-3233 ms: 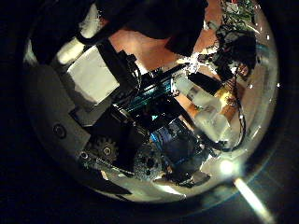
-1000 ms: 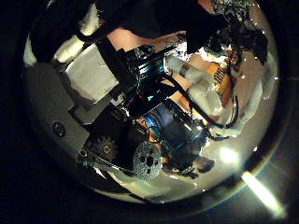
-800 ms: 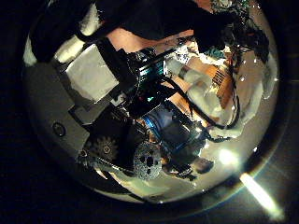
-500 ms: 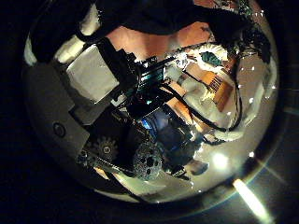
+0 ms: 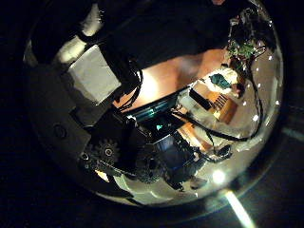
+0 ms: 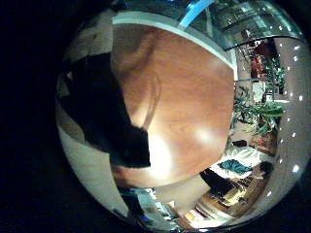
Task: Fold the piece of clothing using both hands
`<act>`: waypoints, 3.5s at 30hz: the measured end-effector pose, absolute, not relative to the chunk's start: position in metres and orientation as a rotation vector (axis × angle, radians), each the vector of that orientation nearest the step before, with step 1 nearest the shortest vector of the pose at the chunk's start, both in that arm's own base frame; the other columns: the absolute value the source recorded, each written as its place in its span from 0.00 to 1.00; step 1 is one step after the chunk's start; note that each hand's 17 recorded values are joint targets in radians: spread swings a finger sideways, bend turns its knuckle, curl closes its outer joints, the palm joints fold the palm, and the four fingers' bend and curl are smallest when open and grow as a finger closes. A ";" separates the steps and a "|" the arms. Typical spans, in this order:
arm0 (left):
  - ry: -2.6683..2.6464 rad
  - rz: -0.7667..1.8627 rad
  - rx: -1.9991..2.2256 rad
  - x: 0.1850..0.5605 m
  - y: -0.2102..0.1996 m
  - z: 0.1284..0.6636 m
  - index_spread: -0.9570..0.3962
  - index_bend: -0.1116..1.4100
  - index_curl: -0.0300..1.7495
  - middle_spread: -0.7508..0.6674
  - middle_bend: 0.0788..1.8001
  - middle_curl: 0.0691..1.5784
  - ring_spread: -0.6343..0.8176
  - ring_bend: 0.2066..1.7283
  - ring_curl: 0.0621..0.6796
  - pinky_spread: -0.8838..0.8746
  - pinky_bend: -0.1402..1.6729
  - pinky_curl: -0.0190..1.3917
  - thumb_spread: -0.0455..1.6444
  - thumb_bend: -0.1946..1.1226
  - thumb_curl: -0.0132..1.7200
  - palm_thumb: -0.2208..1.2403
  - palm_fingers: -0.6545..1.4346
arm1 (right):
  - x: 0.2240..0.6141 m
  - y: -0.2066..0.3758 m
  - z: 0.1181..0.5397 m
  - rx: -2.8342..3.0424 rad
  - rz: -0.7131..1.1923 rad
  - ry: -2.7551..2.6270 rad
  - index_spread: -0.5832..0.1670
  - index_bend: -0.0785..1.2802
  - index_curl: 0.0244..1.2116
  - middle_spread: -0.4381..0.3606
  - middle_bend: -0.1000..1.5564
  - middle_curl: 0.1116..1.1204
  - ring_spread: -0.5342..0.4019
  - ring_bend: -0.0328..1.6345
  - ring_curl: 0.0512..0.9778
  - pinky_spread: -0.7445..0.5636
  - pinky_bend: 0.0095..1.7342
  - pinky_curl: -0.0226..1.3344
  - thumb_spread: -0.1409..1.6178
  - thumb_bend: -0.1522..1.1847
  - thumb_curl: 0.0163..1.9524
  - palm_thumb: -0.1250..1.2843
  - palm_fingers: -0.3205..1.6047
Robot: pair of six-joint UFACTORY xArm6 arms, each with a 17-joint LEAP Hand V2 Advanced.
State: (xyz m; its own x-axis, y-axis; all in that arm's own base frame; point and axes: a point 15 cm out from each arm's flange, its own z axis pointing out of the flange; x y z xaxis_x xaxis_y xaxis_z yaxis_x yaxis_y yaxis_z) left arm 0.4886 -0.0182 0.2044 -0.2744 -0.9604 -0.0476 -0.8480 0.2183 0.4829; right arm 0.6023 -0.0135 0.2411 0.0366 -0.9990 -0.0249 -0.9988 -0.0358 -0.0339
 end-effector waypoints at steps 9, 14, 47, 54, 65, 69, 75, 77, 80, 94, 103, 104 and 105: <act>-2.207 -0.389 1.856 0.525 -0.021 0.190 0.39 0.15 0.75 0.19 0.18 0.63 0.17 0.67 0.75 0.16 0.60 0.60 0.68 0.11 0.32 0.55 0.41 | 0.630 -0.040 0.216 -2.143 -0.092 2.177 0.28 0.42 0.68 0.32 0.68 0.58 0.30 0.83 0.65 0.26 0.73 0.54 0.82 0.10 0.24 0.63 0.53; -2.198 -0.283 1.893 0.533 -0.018 0.205 0.52 0.15 0.61 0.45 0.05 0.51 0.35 0.56 0.63 0.32 0.48 0.57 0.70 0.11 0.27 0.44 0.25 | 0.624 -0.070 0.261 -2.081 -0.155 2.192 0.18 0.26 0.58 0.27 0.59 0.53 0.27 0.81 0.58 0.19 0.72 0.48 0.85 0.10 0.21 0.59 0.51; -2.505 -0.132 1.623 0.433 -0.117 0.298 0.75 0.18 0.22 0.81 0.05 0.15 0.73 0.32 0.31 0.76 0.31 0.31 0.71 0.13 0.20 0.40 0.30 | 0.396 -0.053 0.360 -2.119 -0.032 2.181 0.14 0.20 0.48 0.23 0.46 0.48 0.25 0.69 0.45 0.40 0.54 0.34 0.83 0.10 0.13 0.40 0.43; -2.476 -0.163 1.626 0.400 -0.112 0.289 0.75 0.18 0.21 0.81 0.06 0.14 0.74 0.32 0.30 0.76 0.31 0.30 0.71 0.13 0.19 0.40 0.31 | 0.388 -0.061 0.315 -2.145 0.096 2.236 0.16 0.20 0.47 0.24 0.45 0.47 0.25 0.67 0.44 0.45 0.51 0.31 0.82 0.10 0.12 0.38 0.39; -2.442 -0.187 1.657 0.377 -0.100 0.283 0.75 0.19 0.21 0.80 0.06 0.14 0.74 0.33 0.29 0.76 0.32 0.28 0.71 0.13 0.19 0.39 0.32 | 0.445 -0.088 0.244 -2.199 0.213 2.267 0.25 0.24 0.40 0.22 0.44 0.45 0.28 0.58 0.37 0.56 0.44 0.25 0.74 0.10 0.14 0.39 0.30; -2.434 -0.199 1.657 0.368 -0.096 0.280 0.75 0.19 0.21 0.80 0.06 0.14 0.74 0.32 0.29 0.76 0.32 0.27 0.71 0.13 0.19 0.39 0.32 | 0.456 -0.097 0.225 -2.256 0.247 2.266 0.25 0.25 0.40 0.26 0.38 0.40 0.34 0.53 0.34 0.64 0.43 0.24 0.72 0.10 0.15 0.40 0.25; -2.422 -0.215 1.665 0.364 -0.091 0.274 0.74 0.19 0.21 0.79 0.06 0.14 0.73 0.33 0.28 0.76 0.32 0.27 0.71 0.13 0.19 0.39 0.32 | 0.456 -0.120 0.201 -2.422 0.287 2.305 0.26 0.22 0.37 0.36 0.33 0.35 0.43 0.47 0.30 0.72 0.38 0.21 0.70 0.10 0.15 0.41 0.23; -2.417 -0.215 1.669 0.364 -0.090 0.272 0.74 0.19 0.21 0.79 0.06 0.14 0.73 0.33 0.28 0.76 0.32 0.27 0.71 0.13 0.19 0.39 0.32 | 0.457 -0.123 0.194 -2.468 0.274 2.303 0.25 0.21 0.36 0.37 0.31 0.34 0.45 0.46 0.28 0.74 0.38 0.21 0.69 0.10 0.15 0.41 0.24; -2.414 -0.223 1.665 0.364 -0.089 0.269 0.74 0.19 0.21 0.79 0.06 0.14 0.73 0.33 0.28 0.76 0.32 0.27 0.71 0.13 0.19 0.39 0.32 | 0.457 -0.118 0.180 -2.528 0.294 2.287 0.26 0.20 0.35 0.38 0.29 0.32 0.46 0.43 0.27 0.76 0.36 0.20 0.69 0.10 0.15 0.42 0.24; -2.410 -0.228 1.661 0.370 -0.093 0.265 0.74 0.19 0.21 0.79 0.06 0.14 0.73 0.33 0.27 0.76 0.33 0.26 0.71 0.13 0.19 0.39 0.32 | 0.462 -0.120 0.147 -2.564 0.319 2.277 0.21 0.20 0.31 0.27 0.35 0.33 0.31 0.53 0.27 0.59 0.37 0.16 0.67 0.11 0.18 0.54 0.60; -2.398 -0.247 1.662 0.371 -0.092 0.260 0.74 0.20 0.21 0.78 0.06 0.14 0.73 0.32 0.27 0.76 0.32 0.25 0.71 0.13 0.19 0.39 0.33 | 0.429 -0.152 0.169 -2.515 0.215 2.296 0.16 0.53 0.54 0.22 0.61 0.56 0.29 0.70 0.48 0.34 0.64 0.32 0.70 0.15 0.21 0.70 0.84; -2.396 -0.251 1.660 0.370 -0.092 0.260 0.73 0.20 0.21 0.78 0.05 0.14 0.73 0.32 0.27 0.76 0.32 0.25 0.71 0.13 0.19 0.38 0.33 | 0.424 -0.156 0.172 -2.504 0.183 2.290 0.17 0.56 0.57 0.22 0.63 0.58 0.29 0.72 0.50 0.34 0.67 0.34 0.71 0.16 0.22 0.72 0.83; -2.393 -0.256 1.658 0.369 -0.091 0.258 0.73 0.20 0.22 0.78 0.05 0.14 0.73 0.32 0.26 0.76 0.32 0.25 0.71 0.13 0.19 0.38 0.33 | 0.419 -0.160 0.175 -2.494 0.151 2.282 0.17 0.59 0.59 0.22 0.65 0.61 0.29 0.74 0.52 0.35 0.69 0.35 0.72 0.16 0.22 0.74 0.81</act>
